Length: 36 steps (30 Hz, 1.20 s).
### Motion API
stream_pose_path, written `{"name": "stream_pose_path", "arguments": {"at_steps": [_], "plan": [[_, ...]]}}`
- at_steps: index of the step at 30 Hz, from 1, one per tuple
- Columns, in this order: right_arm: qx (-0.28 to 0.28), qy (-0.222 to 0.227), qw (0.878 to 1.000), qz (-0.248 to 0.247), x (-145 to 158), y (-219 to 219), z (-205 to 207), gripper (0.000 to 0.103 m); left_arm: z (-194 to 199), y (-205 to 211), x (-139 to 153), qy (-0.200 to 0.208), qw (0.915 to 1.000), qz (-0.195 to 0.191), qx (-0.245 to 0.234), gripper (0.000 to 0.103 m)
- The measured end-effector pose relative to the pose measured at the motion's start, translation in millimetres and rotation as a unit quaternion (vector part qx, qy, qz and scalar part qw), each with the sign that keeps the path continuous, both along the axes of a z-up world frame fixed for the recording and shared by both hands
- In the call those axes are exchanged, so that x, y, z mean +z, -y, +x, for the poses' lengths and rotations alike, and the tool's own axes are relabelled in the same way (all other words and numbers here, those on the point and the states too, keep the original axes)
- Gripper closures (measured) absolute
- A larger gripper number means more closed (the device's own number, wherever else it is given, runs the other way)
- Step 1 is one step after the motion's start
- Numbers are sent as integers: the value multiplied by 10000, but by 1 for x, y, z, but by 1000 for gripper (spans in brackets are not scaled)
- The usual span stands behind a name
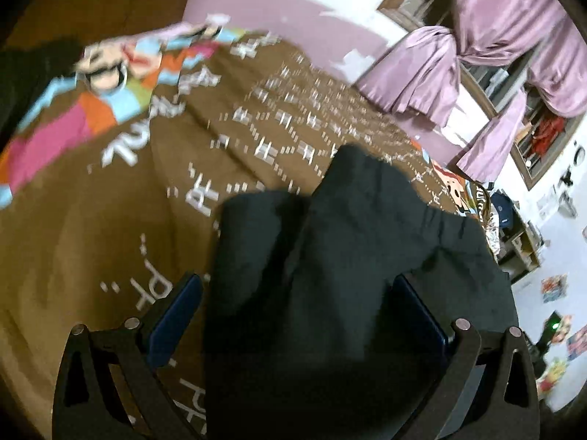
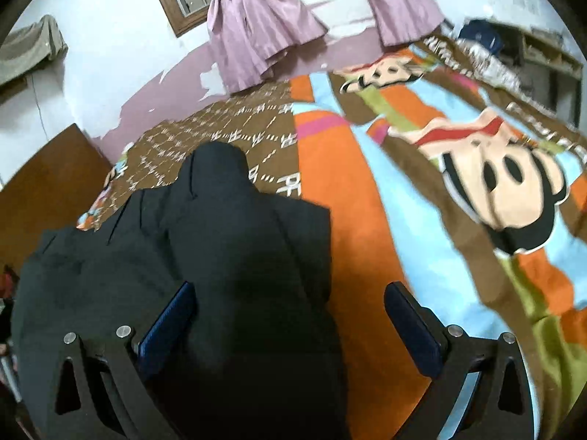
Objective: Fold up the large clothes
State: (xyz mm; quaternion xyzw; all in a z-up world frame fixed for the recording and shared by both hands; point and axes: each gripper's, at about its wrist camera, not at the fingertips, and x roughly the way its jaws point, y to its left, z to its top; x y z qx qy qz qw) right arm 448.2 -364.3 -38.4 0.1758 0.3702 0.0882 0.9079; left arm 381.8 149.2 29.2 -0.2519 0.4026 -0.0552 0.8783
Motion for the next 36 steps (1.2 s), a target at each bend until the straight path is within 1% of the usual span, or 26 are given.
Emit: {"name": "stream_pose_path", "arguments": {"at_steps": [1, 2, 4, 6, 7, 9, 11, 13, 18, 20, 22, 24, 26, 28, 30, 31, 34, 36], "plan": [[70, -73, 9999, 127, -3, 2, 1, 0, 0, -2, -2, -34, 9999, -94, -33, 1], [142, -178, 9991, 358, -8, 6, 3, 0, 0, -3, -4, -54, 9998, -168, -65, 1], [217, -326, 9946, 960, -20, 18, 4, 0, -1, -6, -8, -100, 9993, -323, -152, 1], [252, -363, 9908, 1277, -24, 25, 4, 0, -1, -10, -15, -173, 9981, -551, -226, 1], [265, -368, 9898, 1353, -26, 27, 3, 0, -1, -12, -17, -173, 9975, -646, -230, 1], [281, -372, 9901, 1323, -24, 26, 3, 0, -2, -17, -21, -158, 9961, -829, -257, 1], [313, -395, 9895, 1357, -25, 26, 3, 0, -1, -18, -19, -155, 9958, -852, -308, 1], [368, -474, 9864, 1527, -28, 29, 5, 0, -2, -20, -19, -156, 9955, -860, -369, 1], [636, -611, 9812, 1715, -29, 29, 2, 0, 0, -26, -18, -198, 9916, -1076, -693, 1], [879, -672, 9766, 1846, -28, 26, 2, 0, 1, -24, -17, -212, 9900, -1126, -818, 1], [1310, -735, 9662, 2096, -28, 21, -1, 0, 0, -26, -16, -201, 9880, -1212, -935, 1], [1600, -791, 9582, 2237, -26, 15, -4, 0, -1, -28, -15, -206, 9859, -1301, -1032, 1], [1754, -820, 9553, 2236, -25, 11, -7, 0, -2, -28, -13, -218, 9832, -1396, -1152, 1], [1732, -850, 9555, 2230, -28, 10, -9, 0, -4, -28, -11, -230, 9804, -1484, -1280, 1], [1633, -881, 9569, 2235, -31, 8, -9, 0, -6, -28, -10, -255, 9799, -1484, -1309, 1], [1587, -861, 9585, 2208, -32, 7, -10, 0, -9, -27, -9, -232, 9811, -1439, -1272, 1], [1556, -751, 9613, 2148, -33, 6, -14, 0, -15, -23, -9, -111, 9856, -1186, -1200, 1], [1535, -789, 9602, 2195, -33, 7, -9, 0, -17, -20, -10, -108, 9868, -1087, -1193, 1]]}}
